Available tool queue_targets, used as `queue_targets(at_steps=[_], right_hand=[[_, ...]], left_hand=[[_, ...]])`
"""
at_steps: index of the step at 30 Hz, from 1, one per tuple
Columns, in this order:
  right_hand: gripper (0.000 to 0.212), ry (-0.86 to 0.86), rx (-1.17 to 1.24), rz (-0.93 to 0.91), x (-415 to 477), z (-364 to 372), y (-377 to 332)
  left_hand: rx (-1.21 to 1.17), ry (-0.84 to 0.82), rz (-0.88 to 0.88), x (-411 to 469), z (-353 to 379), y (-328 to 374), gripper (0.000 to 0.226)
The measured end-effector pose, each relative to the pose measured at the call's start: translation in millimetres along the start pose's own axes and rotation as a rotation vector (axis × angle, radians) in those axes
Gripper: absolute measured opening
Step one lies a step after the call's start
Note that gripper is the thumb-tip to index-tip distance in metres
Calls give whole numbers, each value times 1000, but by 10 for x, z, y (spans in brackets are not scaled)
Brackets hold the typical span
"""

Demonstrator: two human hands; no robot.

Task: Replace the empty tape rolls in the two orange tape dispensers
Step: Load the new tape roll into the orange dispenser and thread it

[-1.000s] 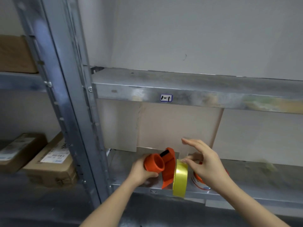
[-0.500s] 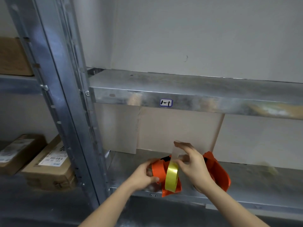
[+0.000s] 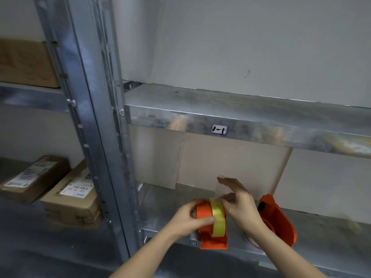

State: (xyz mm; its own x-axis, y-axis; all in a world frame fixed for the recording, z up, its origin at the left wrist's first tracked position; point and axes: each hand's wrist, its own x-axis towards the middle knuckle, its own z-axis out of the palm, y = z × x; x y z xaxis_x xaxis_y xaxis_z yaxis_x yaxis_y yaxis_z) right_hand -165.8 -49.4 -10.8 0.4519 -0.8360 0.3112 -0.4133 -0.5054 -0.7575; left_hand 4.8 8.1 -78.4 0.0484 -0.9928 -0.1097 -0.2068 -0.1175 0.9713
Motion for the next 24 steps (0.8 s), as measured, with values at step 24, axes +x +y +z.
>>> queue_targets(at_steps=[24], right_hand=[[43,-104,23,72,-21,24,62]], left_hand=[[23,-24,-41,-122,169,-63,83]])
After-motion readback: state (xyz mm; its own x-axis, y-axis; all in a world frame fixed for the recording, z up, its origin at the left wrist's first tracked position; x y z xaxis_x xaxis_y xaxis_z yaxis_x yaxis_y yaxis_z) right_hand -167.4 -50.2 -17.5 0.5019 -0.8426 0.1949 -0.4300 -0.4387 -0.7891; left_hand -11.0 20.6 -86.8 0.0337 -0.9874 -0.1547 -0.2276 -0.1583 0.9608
